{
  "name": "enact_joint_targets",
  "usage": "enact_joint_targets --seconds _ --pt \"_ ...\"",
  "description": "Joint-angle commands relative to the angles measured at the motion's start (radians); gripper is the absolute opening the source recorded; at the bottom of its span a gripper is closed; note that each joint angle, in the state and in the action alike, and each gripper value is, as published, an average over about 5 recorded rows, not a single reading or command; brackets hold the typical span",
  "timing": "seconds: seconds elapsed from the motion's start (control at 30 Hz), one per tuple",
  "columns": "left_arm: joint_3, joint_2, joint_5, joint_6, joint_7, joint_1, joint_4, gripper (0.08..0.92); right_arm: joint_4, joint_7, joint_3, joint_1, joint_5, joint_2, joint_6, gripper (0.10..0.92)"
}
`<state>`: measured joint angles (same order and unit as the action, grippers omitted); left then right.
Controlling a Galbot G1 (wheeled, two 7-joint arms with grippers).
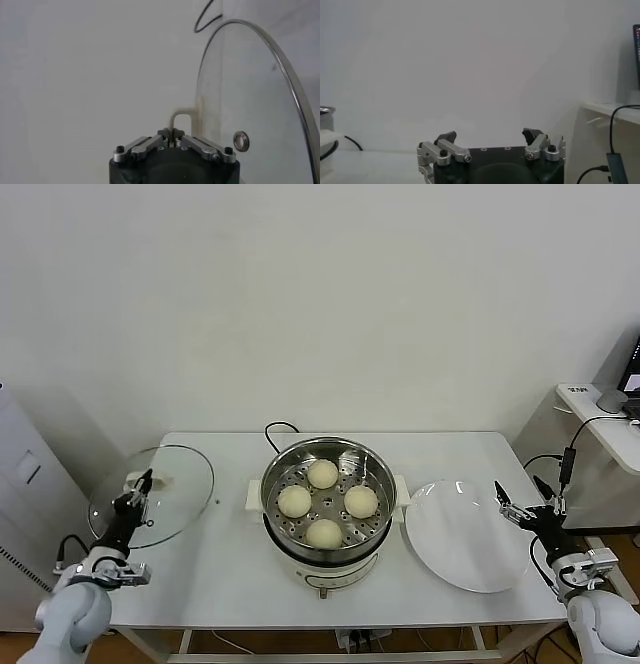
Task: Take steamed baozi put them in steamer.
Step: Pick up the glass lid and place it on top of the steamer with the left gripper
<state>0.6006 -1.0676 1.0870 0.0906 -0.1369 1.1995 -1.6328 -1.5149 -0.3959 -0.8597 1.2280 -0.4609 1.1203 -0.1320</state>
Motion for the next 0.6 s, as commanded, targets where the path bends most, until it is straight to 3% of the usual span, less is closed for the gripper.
enact_joint_targets --seconds 0.03,0.27,0.6 --pt "-0.089 0.130 -0.070 -0.286 0.243 0.014 -0.367 0.106 -0.009 0.000 0.004 -0.004 -0.007 -0.005 0.004 0.823" --pt "-0.326 0.160 0.044 -0.560 0.376 -0.032 -0.522 0.106 -0.009 0.002 0.007 -0.008 -0.013 -0.019 0.008 0.823" --pt "-0.623 0.053 0.238 -0.747 0.440 -0.170 -0.533 0.106 -0.018 0.008 0.020 -0.016 -0.014 -0.035 0.020 0.823"
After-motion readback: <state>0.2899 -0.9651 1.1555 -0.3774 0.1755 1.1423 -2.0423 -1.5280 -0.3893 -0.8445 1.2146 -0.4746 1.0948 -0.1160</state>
